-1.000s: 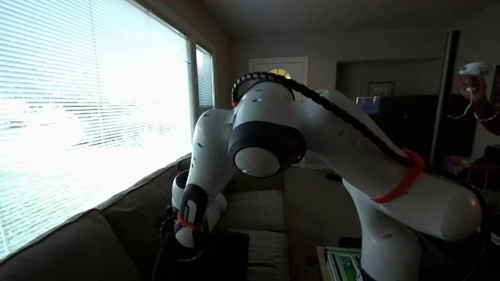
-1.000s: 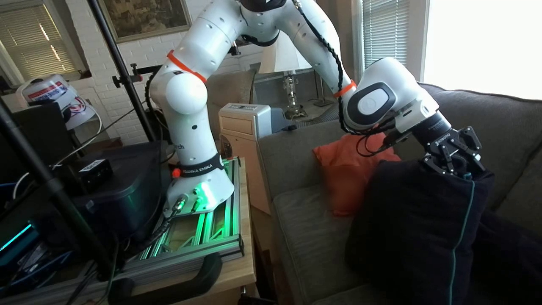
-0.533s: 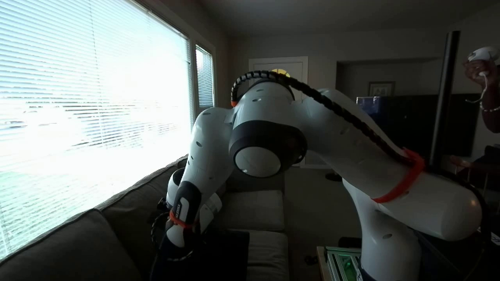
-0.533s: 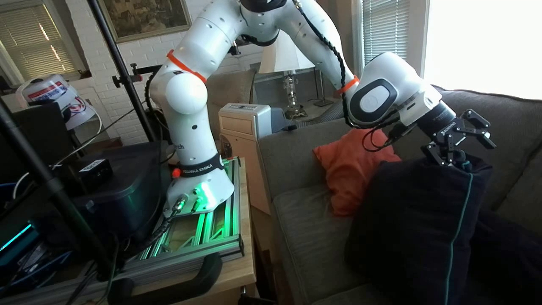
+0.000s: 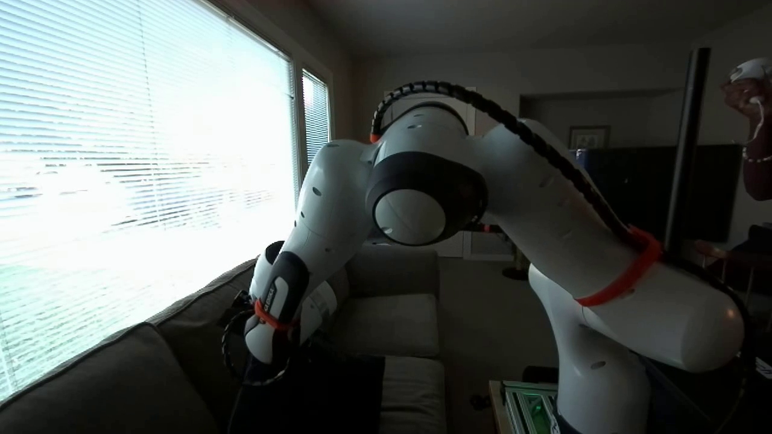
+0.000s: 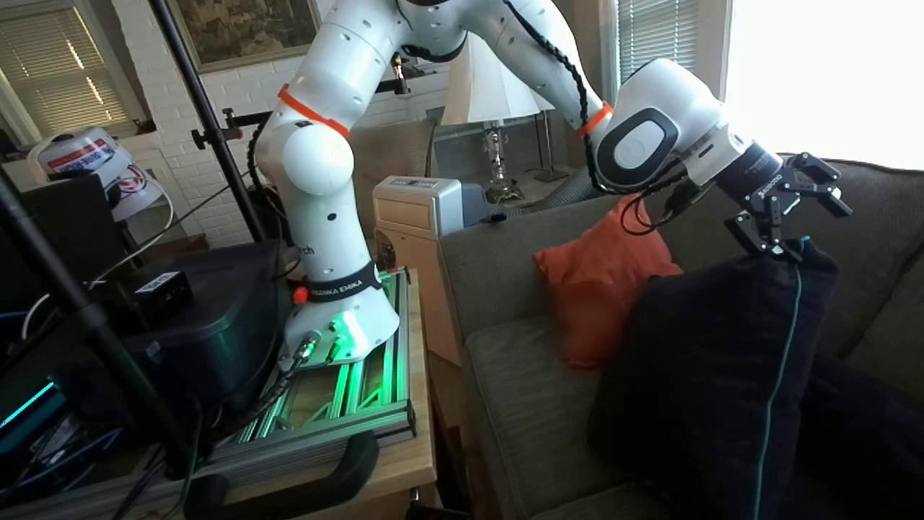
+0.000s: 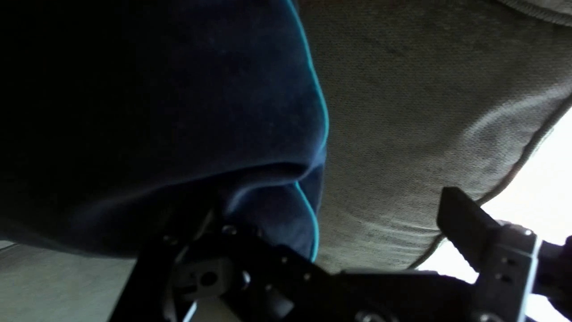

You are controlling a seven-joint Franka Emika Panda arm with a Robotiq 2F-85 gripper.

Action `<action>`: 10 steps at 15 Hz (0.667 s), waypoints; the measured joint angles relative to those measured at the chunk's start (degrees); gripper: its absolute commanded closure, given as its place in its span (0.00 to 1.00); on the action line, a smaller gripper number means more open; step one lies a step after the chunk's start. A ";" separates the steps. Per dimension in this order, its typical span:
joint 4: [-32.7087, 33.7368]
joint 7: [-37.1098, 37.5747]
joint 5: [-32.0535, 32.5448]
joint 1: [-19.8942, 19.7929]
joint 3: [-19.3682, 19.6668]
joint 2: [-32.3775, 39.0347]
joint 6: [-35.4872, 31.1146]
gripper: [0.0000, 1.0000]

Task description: Move the left black pillow to the right

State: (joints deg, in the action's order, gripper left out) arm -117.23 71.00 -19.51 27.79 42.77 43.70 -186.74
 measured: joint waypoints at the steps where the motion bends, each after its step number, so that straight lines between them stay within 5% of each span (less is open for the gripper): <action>1: -0.09 -0.29 0.10 0.00 -0.09 -0.75 0.07 0.00; 10: -0.21 -3.84 0.99 -1.27 -1.83 -6.09 4.97 0.00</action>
State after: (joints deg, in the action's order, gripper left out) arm -117.44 67.16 -18.52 26.52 40.94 37.61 -181.77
